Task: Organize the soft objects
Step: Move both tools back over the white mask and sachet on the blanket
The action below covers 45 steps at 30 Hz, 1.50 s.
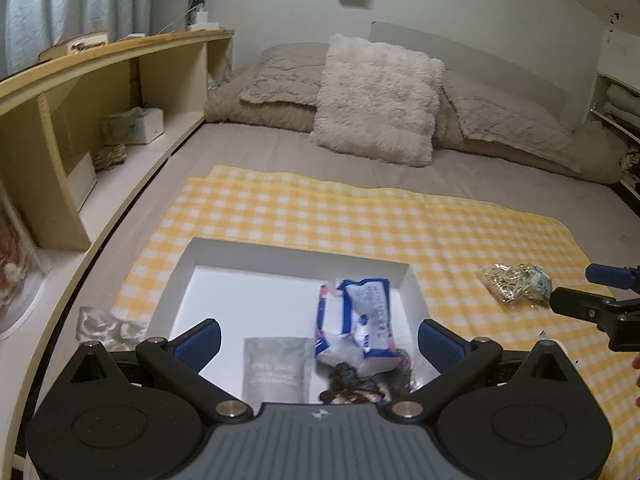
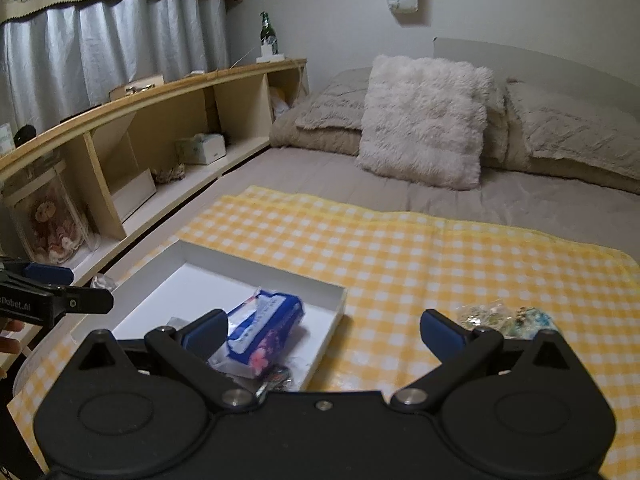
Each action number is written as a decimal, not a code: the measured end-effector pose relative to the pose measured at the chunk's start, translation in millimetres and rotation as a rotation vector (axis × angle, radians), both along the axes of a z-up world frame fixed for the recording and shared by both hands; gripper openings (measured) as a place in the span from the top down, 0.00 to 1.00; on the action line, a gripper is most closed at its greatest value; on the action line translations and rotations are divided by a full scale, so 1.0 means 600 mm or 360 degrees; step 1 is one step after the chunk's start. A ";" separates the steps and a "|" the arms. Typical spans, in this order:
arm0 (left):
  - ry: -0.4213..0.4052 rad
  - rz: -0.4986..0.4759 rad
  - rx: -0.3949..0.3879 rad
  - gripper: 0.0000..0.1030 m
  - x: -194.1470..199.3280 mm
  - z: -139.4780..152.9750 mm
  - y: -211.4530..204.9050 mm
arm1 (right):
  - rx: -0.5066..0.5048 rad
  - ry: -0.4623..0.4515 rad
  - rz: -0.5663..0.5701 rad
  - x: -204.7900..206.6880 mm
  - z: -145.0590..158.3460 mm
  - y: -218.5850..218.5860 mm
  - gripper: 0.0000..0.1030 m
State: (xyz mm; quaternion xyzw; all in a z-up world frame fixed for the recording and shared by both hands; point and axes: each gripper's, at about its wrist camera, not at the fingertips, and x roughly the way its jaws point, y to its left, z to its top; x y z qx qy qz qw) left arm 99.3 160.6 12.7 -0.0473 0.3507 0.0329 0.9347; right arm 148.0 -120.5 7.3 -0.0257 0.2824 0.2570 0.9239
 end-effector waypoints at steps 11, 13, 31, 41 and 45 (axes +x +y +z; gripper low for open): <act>-0.0036 -0.0148 0.0017 0.00 0.047 -0.001 -0.098 | -0.0060 -0.0012 -0.0160 0.013 -0.014 -0.112 0.00; -0.0025 -0.0197 0.0022 0.00 0.058 -0.006 -0.125 | -0.0082 -0.0005 -0.0190 0.016 -0.019 -0.134 0.00; 0.0238 -0.0818 0.0152 0.00 0.136 -0.118 -0.353 | -0.0365 0.0121 -0.0331 0.076 -0.112 -0.302 0.00; 0.0414 -0.1404 0.0389 0.00 0.144 -0.214 -0.467 | -0.0654 0.0248 -0.0303 0.127 -0.196 -0.352 0.00; 0.0423 -0.1536 0.0482 0.00 0.147 -0.243 -0.492 | -0.0658 0.0282 -0.0137 0.135 -0.216 -0.333 0.00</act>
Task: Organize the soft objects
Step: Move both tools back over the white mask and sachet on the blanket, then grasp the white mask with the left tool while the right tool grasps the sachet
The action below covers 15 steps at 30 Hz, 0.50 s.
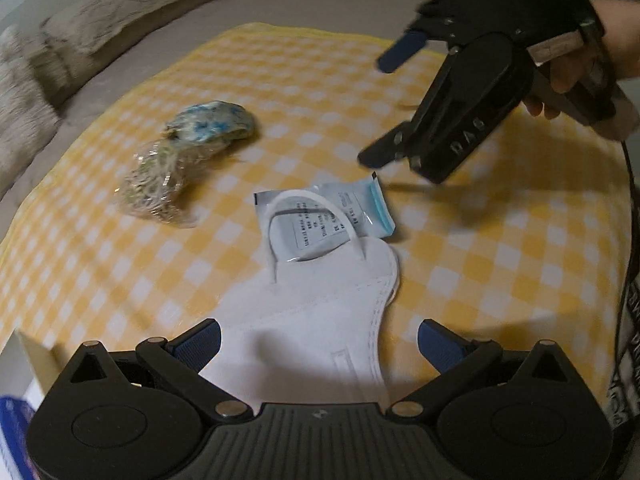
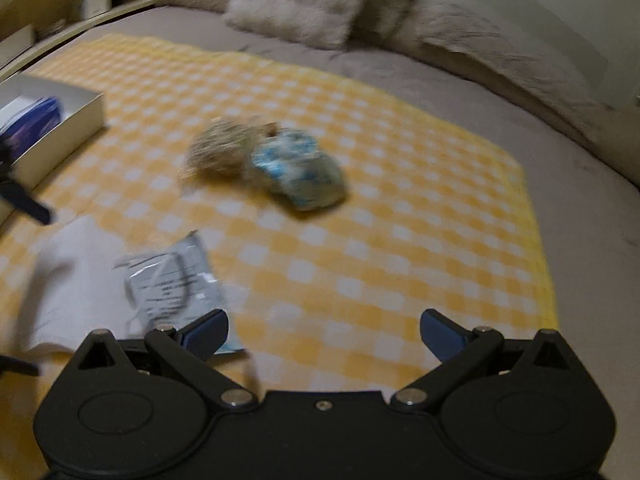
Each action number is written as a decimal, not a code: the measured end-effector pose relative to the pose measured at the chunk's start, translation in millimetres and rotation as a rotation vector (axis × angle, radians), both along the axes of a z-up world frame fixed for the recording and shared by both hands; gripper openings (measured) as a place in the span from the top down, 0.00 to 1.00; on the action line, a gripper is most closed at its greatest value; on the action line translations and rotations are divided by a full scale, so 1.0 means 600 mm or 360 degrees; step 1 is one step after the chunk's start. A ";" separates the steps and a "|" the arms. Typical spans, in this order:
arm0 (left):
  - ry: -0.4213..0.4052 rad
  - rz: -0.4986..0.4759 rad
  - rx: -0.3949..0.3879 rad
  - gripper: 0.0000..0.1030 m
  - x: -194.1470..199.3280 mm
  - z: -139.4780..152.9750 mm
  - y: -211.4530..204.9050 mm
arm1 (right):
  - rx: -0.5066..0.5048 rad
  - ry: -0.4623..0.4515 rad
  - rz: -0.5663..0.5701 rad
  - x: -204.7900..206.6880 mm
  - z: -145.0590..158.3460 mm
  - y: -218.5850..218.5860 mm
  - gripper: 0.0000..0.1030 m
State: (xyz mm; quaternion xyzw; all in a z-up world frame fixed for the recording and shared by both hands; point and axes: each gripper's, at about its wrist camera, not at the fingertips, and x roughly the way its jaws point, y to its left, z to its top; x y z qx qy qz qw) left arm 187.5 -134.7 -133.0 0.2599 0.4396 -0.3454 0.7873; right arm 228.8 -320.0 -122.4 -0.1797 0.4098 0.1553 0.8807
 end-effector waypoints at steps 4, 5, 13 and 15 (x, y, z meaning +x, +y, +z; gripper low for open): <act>-0.0008 -0.0025 0.0047 0.00 0.016 -0.025 -0.013 | -0.0018 0.0061 0.0177 0.004 -0.018 0.032 0.00; -0.0020 -0.0015 0.0046 0.00 0.022 -0.029 -0.012 | -0.0032 0.0074 0.0209 0.006 -0.022 0.040 0.00; 0.0048 0.0023 0.0016 0.01 0.069 -0.049 0.004 | 0.0065 0.0194 0.0363 0.023 -0.031 0.072 0.01; 0.0105 0.0030 -0.0019 0.01 0.074 -0.052 0.018 | 0.0119 0.0243 0.0399 0.026 -0.030 0.078 0.02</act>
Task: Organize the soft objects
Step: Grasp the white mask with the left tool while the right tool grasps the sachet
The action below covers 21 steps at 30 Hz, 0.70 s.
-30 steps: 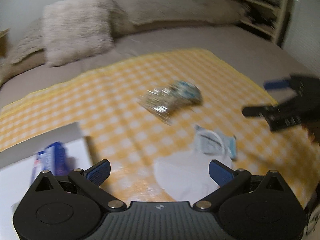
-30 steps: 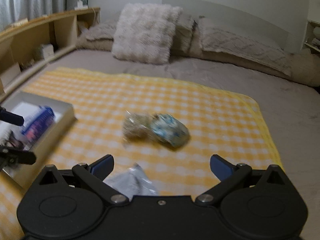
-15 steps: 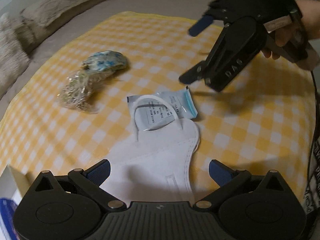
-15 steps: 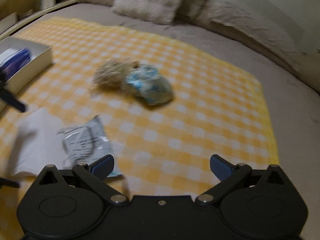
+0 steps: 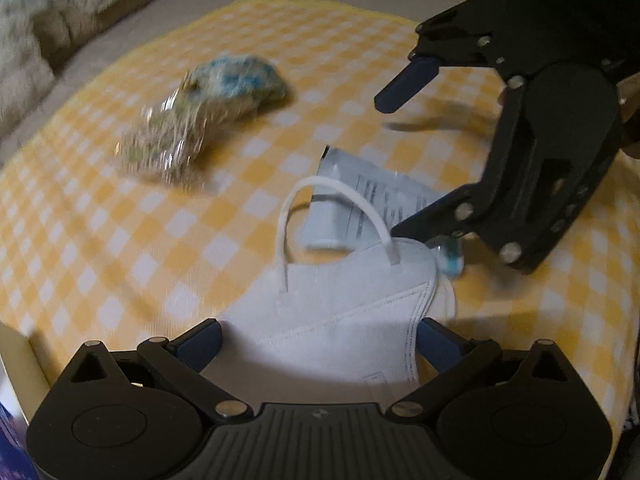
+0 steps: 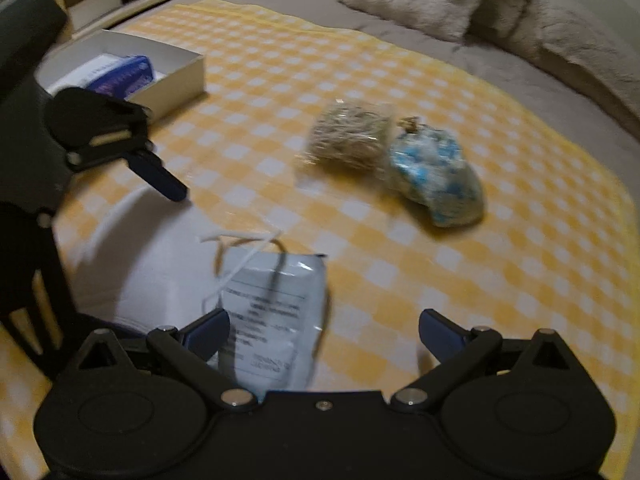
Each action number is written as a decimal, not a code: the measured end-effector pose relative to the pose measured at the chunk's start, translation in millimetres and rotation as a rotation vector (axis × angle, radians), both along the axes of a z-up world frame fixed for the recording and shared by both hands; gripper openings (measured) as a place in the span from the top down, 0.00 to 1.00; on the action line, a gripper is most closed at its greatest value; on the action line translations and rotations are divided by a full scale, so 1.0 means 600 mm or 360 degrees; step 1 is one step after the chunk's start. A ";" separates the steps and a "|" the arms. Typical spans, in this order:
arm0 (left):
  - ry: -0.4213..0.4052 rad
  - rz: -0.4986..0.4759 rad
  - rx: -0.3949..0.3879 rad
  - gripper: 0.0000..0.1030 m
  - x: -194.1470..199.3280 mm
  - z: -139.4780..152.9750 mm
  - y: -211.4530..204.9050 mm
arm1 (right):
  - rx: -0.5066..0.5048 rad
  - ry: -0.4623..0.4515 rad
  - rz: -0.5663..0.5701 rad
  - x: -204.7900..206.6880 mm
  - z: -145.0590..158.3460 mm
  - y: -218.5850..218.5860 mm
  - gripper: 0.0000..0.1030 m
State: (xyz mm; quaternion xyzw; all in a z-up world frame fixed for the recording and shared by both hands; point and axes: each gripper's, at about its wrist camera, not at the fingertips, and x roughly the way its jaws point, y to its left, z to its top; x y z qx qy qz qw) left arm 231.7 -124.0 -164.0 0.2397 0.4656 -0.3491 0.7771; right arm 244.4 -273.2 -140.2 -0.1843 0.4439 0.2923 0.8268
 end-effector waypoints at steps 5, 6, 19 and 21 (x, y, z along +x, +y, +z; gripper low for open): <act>0.0085 0.0004 -0.0026 0.11 -0.001 -0.002 0.033 | 0.0055 0.0128 0.0074 0.000 -0.003 0.022 0.04; 0.0090 0.0000 -0.0031 0.16 -0.004 -0.001 0.037 | 0.0059 0.0153 0.0096 -0.001 -0.003 0.029 0.04; 0.0166 0.0121 -0.0078 0.88 -0.023 0.019 0.062 | -0.0049 0.0264 -0.0087 0.003 -0.014 0.035 0.36; 0.0159 0.0142 -0.0076 0.89 -0.025 0.020 0.065 | -0.0047 0.0258 -0.0095 -0.003 -0.011 0.037 0.42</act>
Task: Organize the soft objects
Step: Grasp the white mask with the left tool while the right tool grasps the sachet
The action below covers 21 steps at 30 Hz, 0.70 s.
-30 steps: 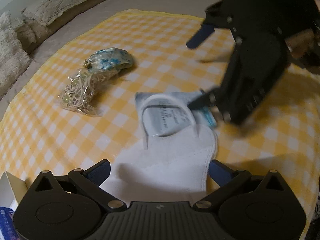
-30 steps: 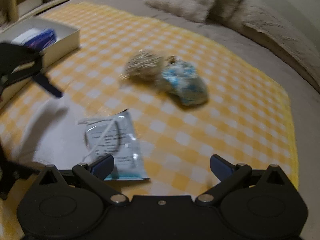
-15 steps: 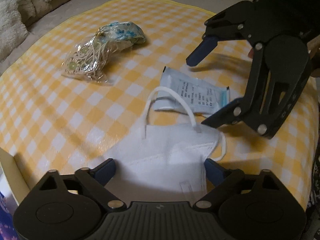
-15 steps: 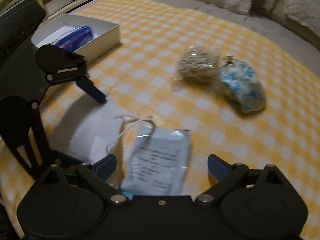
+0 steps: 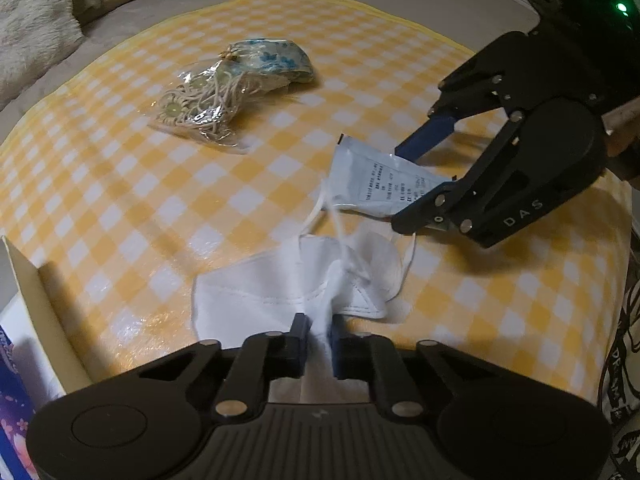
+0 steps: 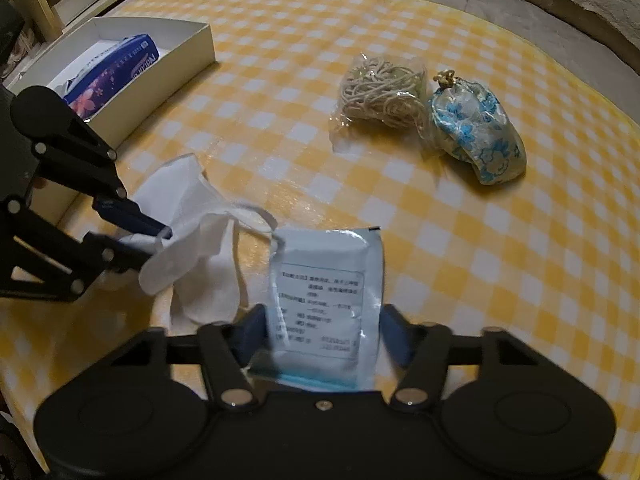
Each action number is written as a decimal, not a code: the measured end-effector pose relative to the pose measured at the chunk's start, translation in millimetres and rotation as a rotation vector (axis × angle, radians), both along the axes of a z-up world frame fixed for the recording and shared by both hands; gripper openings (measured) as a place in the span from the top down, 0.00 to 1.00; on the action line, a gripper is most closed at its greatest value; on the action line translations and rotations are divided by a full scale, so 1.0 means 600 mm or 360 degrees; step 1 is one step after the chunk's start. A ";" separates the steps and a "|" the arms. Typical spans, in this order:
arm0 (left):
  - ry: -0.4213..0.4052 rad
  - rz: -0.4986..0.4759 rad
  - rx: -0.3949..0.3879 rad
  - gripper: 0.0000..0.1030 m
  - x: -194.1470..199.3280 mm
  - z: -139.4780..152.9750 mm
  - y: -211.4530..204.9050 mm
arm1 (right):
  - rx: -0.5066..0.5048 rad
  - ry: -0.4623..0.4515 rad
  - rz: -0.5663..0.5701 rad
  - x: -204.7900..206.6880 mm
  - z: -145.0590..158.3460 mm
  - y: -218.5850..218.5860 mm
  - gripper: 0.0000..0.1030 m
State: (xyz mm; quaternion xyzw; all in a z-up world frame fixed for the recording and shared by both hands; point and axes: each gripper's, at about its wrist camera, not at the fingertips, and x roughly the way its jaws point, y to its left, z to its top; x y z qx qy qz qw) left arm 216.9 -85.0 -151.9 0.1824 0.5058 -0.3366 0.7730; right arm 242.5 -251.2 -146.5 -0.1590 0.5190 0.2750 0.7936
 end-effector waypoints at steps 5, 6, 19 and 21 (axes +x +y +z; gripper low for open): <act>0.0001 0.0056 0.0018 0.90 -0.001 0.006 0.001 | 0.0017 -0.0015 -0.0033 -0.007 0.015 -0.003 0.58; -0.0004 0.0076 0.0023 0.90 -0.001 0.008 0.003 | 0.0019 -0.0015 -0.0062 -0.007 0.018 -0.004 0.60; -0.0166 0.0333 -0.0082 0.91 -0.016 0.076 0.036 | 0.0069 -0.0152 -0.0314 -0.021 0.066 -0.036 0.80; -0.0174 0.0351 -0.0108 0.91 -0.020 0.085 0.041 | 0.0054 -0.0164 -0.0343 -0.024 0.063 -0.036 0.62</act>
